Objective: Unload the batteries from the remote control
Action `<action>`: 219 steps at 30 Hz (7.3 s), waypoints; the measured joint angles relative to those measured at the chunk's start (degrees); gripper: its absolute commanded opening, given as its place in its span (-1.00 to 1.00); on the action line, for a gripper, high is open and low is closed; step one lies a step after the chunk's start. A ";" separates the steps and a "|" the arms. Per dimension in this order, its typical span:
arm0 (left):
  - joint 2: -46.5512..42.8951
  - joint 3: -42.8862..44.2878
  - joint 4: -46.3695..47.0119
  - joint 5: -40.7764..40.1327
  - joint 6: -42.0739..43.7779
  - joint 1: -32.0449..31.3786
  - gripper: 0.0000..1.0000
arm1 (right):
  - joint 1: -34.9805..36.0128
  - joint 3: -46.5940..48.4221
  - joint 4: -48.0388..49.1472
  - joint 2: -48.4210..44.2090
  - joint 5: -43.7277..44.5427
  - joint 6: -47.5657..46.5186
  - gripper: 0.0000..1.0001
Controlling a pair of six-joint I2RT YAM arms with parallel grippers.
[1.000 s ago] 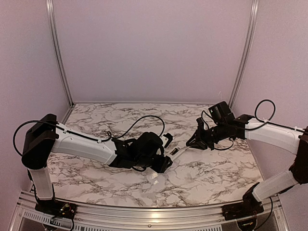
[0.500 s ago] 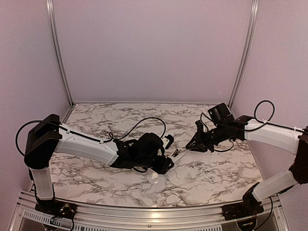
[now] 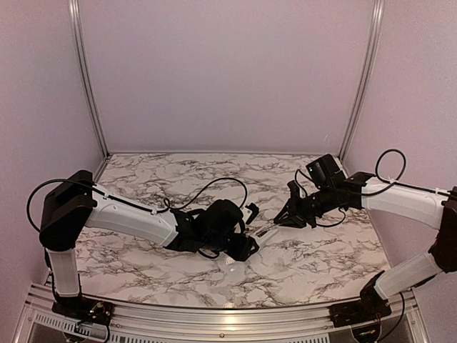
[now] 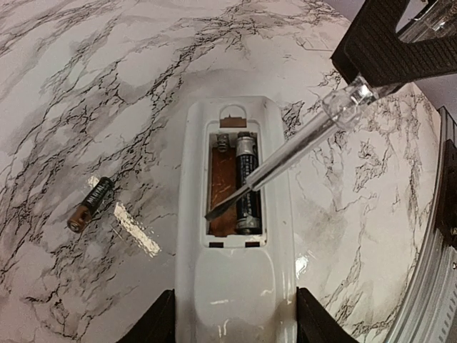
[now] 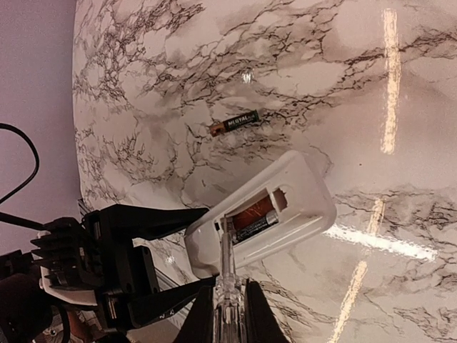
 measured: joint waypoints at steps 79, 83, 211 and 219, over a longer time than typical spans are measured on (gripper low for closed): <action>-33.03 -30.86 10.49 -15.43 66.90 8.37 -1.00 | 3.54 22.08 -11.04 -1.57 -1.05 -43.39 -1.00; -33.03 -30.62 8.90 -14.01 68.87 8.63 -1.00 | 6.08 24.09 -10.95 -0.28 -0.79 -46.34 -1.00; -27.93 -23.30 -0.61 -8.63 83.27 5.88 -1.00 | 14.64 27.28 -13.60 17.49 4.09 -61.16 -1.00; -26.03 -24.85 2.10 -9.53 84.04 5.88 -1.00 | 14.64 27.34 -12.76 20.04 4.15 -60.74 -1.00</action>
